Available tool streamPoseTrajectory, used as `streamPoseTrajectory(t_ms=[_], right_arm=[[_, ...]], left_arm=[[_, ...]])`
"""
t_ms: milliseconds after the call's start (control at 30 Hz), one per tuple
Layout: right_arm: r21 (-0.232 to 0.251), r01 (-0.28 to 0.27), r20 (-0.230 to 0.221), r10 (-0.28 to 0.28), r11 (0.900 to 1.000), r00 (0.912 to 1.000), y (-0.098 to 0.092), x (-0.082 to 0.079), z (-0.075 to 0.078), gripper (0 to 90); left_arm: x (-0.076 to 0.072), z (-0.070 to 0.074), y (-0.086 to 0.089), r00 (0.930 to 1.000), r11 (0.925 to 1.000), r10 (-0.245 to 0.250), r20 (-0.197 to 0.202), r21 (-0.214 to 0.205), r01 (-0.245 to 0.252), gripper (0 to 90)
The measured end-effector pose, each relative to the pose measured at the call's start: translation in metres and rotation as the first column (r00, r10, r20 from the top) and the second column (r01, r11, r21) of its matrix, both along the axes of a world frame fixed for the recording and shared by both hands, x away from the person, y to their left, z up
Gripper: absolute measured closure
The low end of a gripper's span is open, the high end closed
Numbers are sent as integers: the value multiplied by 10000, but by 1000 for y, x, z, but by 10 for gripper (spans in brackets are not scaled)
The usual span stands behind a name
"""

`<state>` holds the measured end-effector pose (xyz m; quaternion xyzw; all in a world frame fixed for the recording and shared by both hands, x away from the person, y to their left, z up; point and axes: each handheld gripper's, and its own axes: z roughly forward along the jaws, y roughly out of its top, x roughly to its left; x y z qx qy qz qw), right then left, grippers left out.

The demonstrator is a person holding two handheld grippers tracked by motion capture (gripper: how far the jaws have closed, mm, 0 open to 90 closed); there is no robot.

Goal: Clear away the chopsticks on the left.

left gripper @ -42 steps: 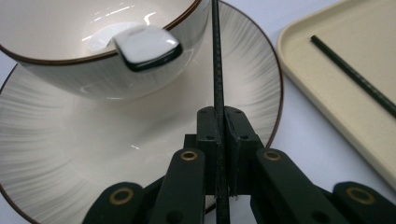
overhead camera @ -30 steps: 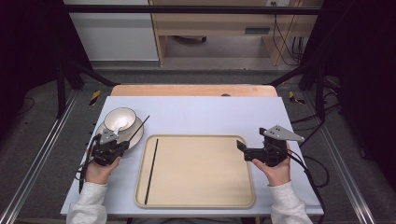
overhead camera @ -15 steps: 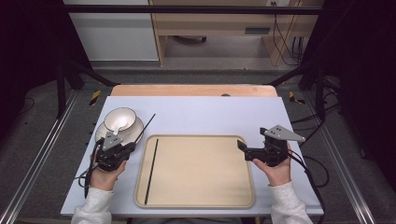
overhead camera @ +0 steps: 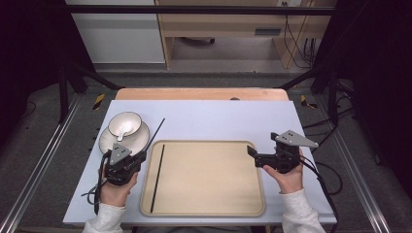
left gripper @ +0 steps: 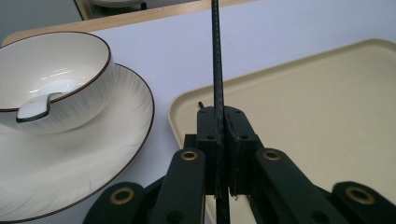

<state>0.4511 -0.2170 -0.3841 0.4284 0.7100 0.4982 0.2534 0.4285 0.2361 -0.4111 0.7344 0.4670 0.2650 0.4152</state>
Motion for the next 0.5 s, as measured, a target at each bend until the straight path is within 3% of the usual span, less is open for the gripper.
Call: streamPoseTrajectory(t_ms=[133,267,500], right_arm=[[27,38,80,-38,10000,10000,-2,-1,2,27],[153,49,52,-50,9999,10000,-1,-3,2,27],[127,3,40,-3,9999,10000,-1,-2,2,27]], left_arm=[[-7,0,-6,9996,9991,287,0,-320,-287,851],[-13,2,-15,9985,9982,546,46,-250,-544,851],[-21,2,-21,9951,9932,986,-25,-612,-986,851]])
